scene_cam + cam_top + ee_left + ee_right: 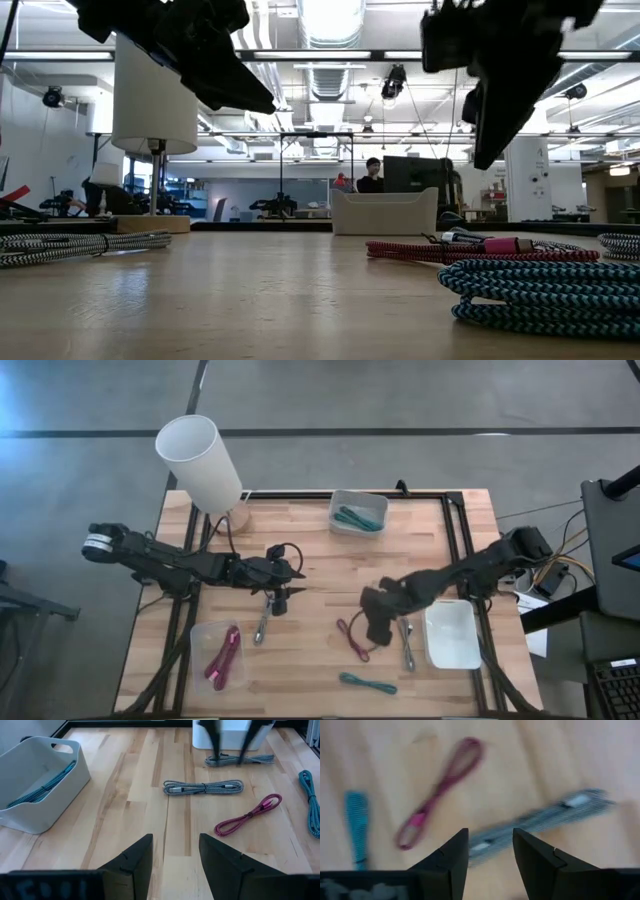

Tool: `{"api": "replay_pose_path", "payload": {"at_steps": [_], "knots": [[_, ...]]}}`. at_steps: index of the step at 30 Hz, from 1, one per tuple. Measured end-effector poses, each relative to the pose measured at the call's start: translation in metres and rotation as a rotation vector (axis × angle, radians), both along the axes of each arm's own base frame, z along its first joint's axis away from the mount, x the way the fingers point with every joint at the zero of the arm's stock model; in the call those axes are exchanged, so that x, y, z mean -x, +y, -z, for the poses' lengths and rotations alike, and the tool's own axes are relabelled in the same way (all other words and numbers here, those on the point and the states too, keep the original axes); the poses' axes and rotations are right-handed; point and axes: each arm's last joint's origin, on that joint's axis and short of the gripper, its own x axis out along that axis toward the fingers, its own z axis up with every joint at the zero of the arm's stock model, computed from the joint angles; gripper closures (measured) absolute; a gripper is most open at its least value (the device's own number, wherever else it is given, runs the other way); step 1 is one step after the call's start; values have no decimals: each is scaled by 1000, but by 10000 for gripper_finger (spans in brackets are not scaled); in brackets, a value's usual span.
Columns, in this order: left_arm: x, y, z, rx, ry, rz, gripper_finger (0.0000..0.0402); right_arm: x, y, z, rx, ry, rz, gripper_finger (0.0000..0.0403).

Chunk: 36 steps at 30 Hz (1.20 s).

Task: Pick & Place USB Port
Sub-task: Put the middle white striped charger cable into the white striped bin

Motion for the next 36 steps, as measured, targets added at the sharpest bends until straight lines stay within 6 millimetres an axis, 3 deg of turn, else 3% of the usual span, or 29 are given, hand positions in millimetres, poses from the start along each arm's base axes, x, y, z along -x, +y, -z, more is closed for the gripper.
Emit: {"api": "replay_pose_path", "payload": {"at_steps": [8,16,27,36], "knots": [[-1,0,-1,15,-14,-7,236,5,29,-5,-23,-46,-86,257],[-1,0,-1,25,-15,-12,236,11,52,4,-51,-145,-158,263],[-1,0,-1,43,-17,-21,236,15,43,15,80,-182,75,264],[-1,0,-1,44,-17,-22,236,25,23,48,66,-95,367,264]]}}
